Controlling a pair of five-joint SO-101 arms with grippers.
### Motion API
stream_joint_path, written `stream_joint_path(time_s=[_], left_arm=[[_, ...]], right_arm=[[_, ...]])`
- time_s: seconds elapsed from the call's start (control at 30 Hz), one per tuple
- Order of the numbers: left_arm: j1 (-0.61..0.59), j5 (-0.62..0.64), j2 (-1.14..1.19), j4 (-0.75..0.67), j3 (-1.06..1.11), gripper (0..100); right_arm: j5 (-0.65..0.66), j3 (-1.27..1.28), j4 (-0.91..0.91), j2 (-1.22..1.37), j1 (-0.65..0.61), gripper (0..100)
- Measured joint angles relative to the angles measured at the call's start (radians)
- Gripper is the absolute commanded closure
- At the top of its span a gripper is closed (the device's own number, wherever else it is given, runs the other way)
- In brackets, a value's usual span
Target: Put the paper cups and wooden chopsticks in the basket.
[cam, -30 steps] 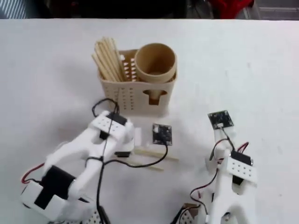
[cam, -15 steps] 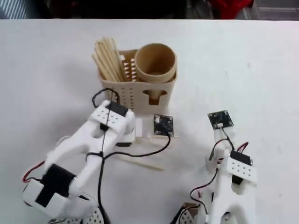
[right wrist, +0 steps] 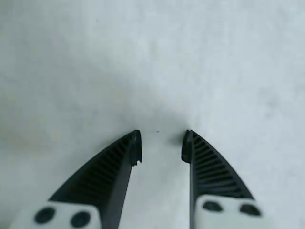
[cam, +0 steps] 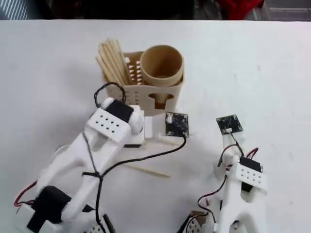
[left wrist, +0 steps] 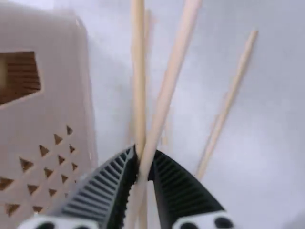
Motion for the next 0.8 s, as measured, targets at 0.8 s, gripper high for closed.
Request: stream_joint_path(time_s=[0.8], left_arm=[[0.034,0.361,-0.117,0.167,-0.718,98]], right_arm=[[0.000,0.020,-0.015,-0.012,0.000,84.3]])
